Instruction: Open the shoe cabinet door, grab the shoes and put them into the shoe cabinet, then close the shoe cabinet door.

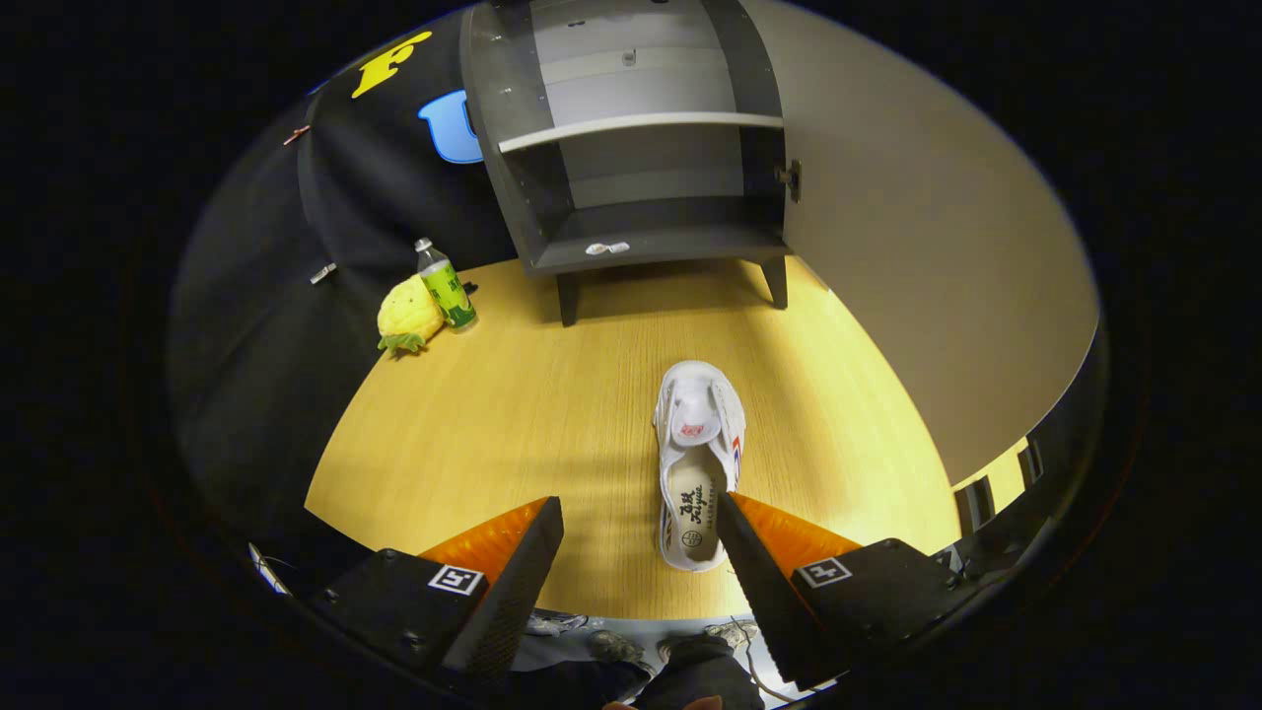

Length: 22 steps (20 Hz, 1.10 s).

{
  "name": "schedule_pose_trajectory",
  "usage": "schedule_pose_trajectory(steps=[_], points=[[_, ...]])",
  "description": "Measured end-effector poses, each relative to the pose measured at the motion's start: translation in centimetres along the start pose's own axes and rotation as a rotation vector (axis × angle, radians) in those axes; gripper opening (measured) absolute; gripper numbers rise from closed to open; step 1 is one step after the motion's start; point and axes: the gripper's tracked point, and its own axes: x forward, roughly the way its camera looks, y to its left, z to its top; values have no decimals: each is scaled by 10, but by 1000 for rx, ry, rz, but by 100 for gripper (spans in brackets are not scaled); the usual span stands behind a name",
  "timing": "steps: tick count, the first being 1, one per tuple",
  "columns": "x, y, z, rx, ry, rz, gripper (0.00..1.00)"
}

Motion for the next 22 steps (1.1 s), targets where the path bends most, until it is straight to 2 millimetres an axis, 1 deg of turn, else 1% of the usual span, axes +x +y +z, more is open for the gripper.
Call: schedule_pose_trajectory(steps=[2, 3, 5, 6, 7, 8, 10, 11, 12, 13, 14, 15, 16, 17, 18, 19, 20, 21, 22], points=[[18, -1, -7, 13, 18, -2, 98], [30, -2, -11, 20, 28, -1, 98], [47, 1, -17, 31, 50, 20, 97], [58, 2, -18, 28, 49, 27, 91], [67, 1, -20, 16, 49, 24, 87], [78, -2, -21, 2, 42, 14, 85], [100, -8, -17, -2, 4, -20, 84], [115, -13, -14, 10, -30, -51, 84], [126, -17, -12, 16, -55, -73, 75], [130, -20, -8, 14, -74, -88, 66], [136, -22, 0, 7, -132, -113, 60], [144, -23, 3, 1, -150, -131, 59], [146, -24, 7, -4, -167, -155, 53], [145, -33, 9, -3, -179, -197, 45], [145, -33, 10, 21, -180, -194, 37], [149, -28, 18, 42, -188, -163, 29], [158, -28, 12, 63, -159, -149, 28], [153, -26, 19, 73, -166, -124, 8], [153, -29, 23, 69, -165, -124, 9]])
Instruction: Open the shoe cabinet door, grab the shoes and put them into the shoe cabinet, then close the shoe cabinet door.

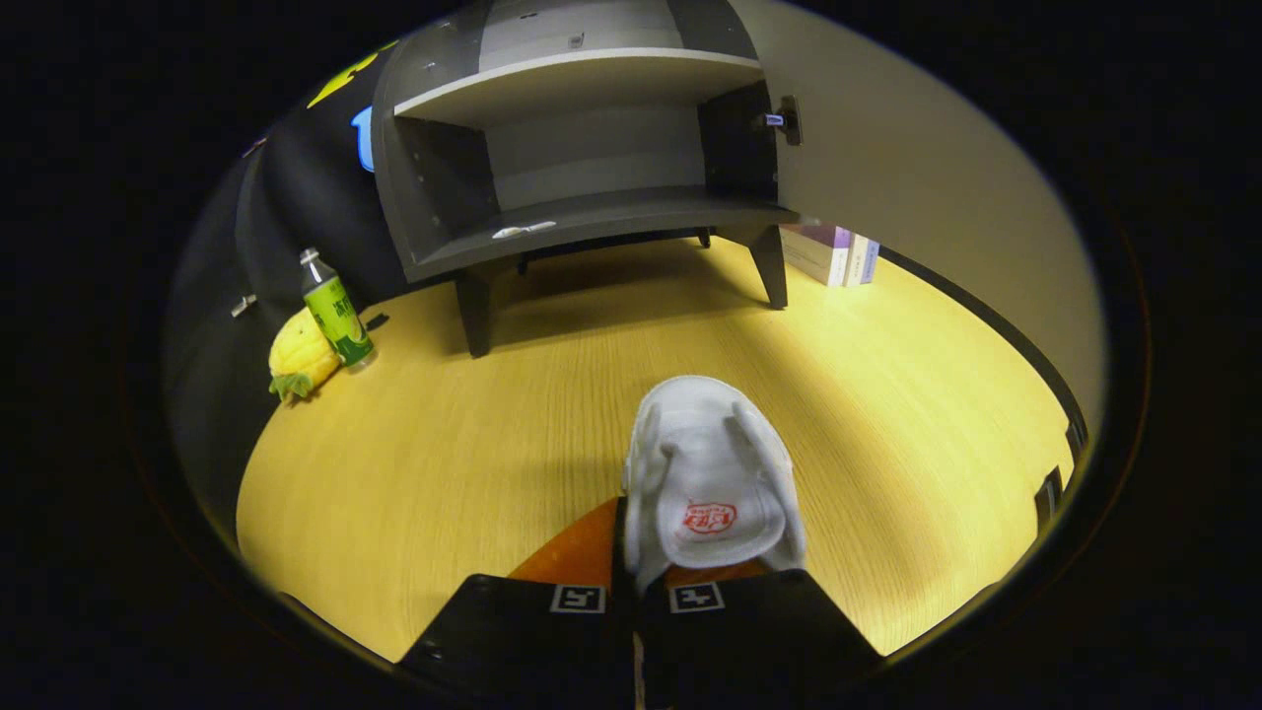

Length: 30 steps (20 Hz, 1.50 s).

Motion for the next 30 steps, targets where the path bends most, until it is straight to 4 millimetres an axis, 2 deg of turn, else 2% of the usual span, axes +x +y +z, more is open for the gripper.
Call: schedule_pose_trajectory(steps=[2, 5, 7, 10, 12, 14, 16, 20, 23, 26, 30], points=[[-2, -5, 11, -4, -4, -6, 9], [-23, -9, 37, 14, -28, 1, 9], [-43, -7, 62, 42, -54, 22, 9], [-80, 2, 114, 19, -115, 68, 9], [-105, 13, 159, -16, -163, 103, 9], [-120, 22, 202, -37, -193, 132, 9], [-125, 26, 242, -44, -201, 132, 9], [-116, 38, 323, -50, -248, 137, 9], [-99, 52, 374, -82, -275, 157, 9], [-71, 67, 413, -95, -271, 179, 8], [-24, 80, 444, -124, -241, 182, 9]])
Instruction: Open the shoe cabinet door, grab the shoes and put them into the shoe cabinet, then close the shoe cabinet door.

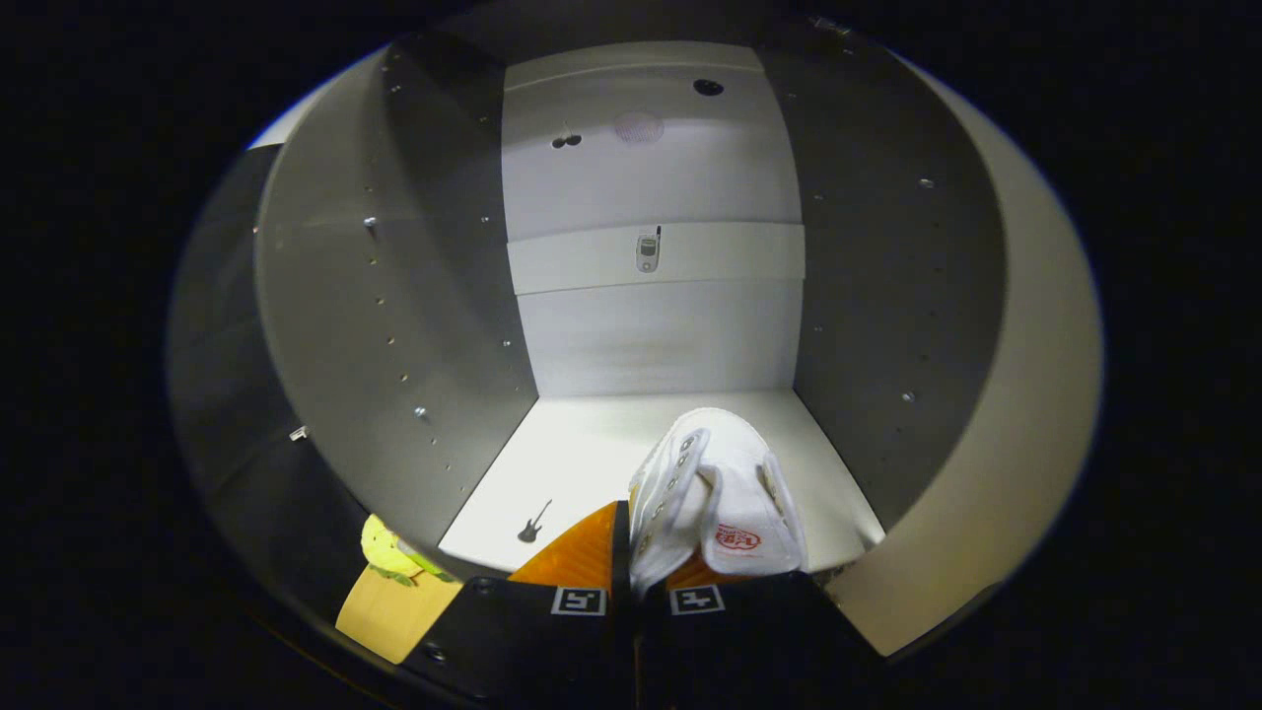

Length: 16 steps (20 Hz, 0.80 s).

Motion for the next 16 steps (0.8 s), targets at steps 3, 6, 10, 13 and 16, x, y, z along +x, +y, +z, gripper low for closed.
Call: schedule_pose_trajectory(steps=[3, 6, 10, 13, 16], points=[[47, 1, 3, -27, 31, 2, 9], [79, -1, 1, -73, 46, -11, 9], [110, 0, 1, -159, 69, -37, 8], [126, 6, -6, -230, 90, -52, 8], [131, 7, -11, -285, 90, -93, 9]])
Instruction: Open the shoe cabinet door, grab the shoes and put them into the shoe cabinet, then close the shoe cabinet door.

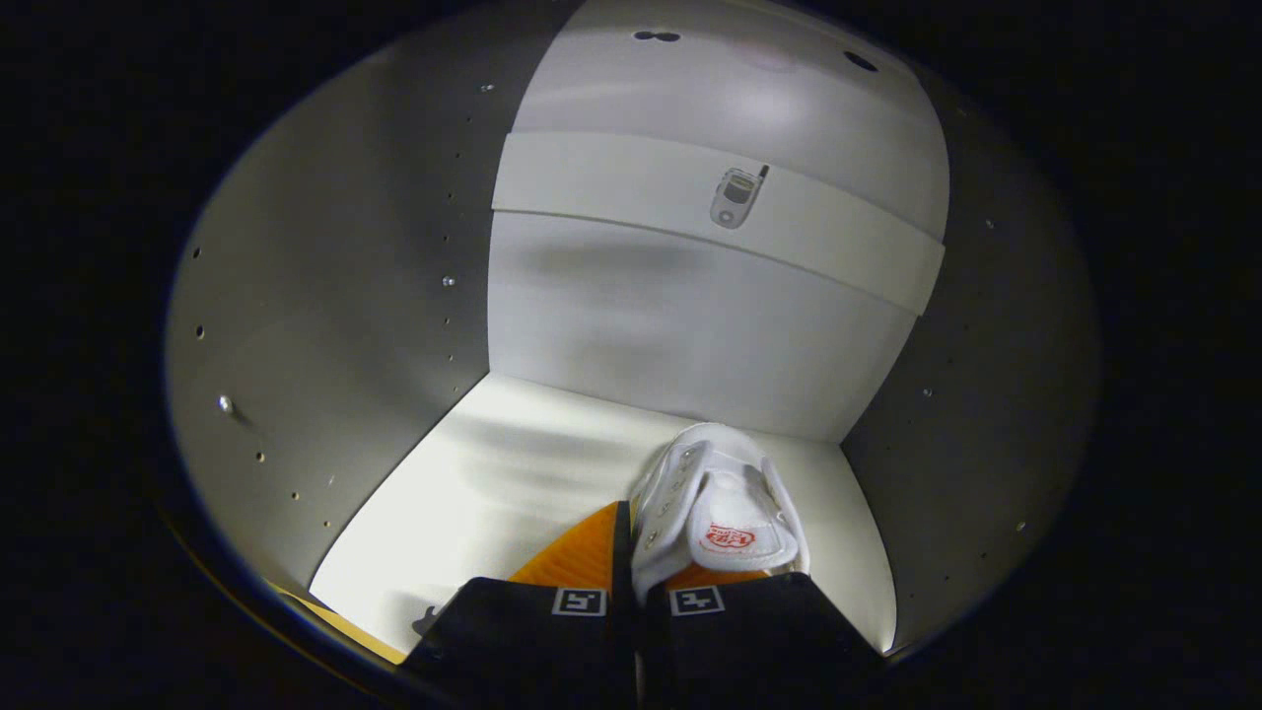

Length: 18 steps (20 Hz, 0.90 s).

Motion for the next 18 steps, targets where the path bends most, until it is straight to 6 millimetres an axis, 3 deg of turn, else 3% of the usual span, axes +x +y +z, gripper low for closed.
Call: schedule_pose_trajectory(steps=[3, 5, 8, 9, 16, 18], points=[[-5, 6, -7, 30, 32, 8, 15], [-13, 13, -11, 77, 53, 47, 33], [-34, 18, -14, 79, 50, 70, 73], [-43, 16, -12, 72, 38, 64, 79], [-101, 0, 3, 177, -49, 55, 99], [-118, -7, 13, 221, -84, 54, 98]])
